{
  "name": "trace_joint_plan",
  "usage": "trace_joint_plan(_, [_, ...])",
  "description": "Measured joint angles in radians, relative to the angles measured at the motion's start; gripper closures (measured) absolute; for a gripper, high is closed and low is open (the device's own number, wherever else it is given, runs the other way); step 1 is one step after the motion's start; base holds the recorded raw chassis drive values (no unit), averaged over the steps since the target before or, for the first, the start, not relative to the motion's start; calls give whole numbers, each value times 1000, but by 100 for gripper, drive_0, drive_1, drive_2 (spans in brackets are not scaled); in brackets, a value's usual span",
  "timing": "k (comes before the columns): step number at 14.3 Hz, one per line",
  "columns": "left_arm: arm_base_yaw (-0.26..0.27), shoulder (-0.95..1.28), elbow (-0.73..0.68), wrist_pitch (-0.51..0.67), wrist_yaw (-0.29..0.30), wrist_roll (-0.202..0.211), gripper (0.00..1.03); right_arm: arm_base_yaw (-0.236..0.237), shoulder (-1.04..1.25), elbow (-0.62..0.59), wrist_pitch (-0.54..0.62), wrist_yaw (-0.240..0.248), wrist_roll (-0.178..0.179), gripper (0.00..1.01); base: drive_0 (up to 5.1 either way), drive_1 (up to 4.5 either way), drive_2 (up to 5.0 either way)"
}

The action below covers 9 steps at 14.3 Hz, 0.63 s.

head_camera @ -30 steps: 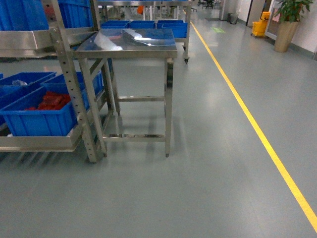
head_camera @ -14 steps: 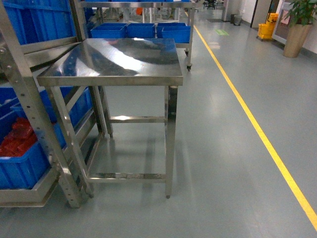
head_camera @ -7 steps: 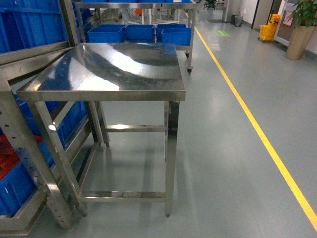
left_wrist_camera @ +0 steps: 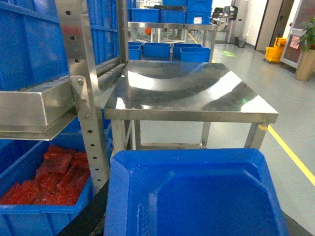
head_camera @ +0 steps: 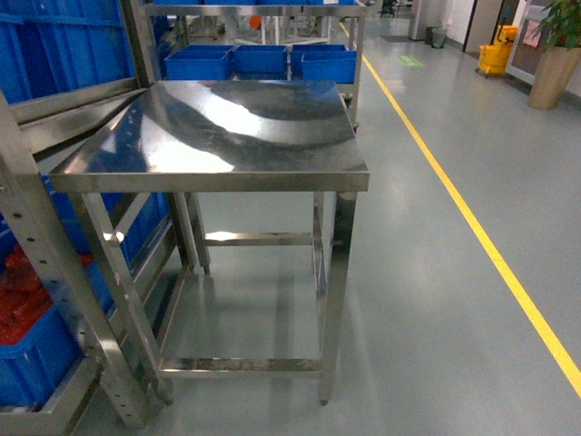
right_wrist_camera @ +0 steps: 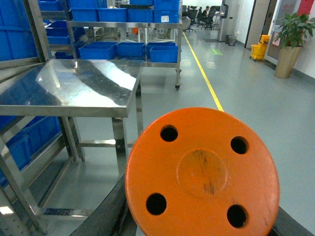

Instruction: Sort blue parts and orange caps into right shelf containers

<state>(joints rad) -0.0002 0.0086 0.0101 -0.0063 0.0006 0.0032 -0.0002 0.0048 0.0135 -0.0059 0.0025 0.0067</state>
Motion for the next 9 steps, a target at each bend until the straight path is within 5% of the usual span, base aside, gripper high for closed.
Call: trace_joint_plan(9, [0, 0, 0, 0, 0, 0, 60, 0, 0, 0, -1, -3, 0, 58, -456, 77, 398])
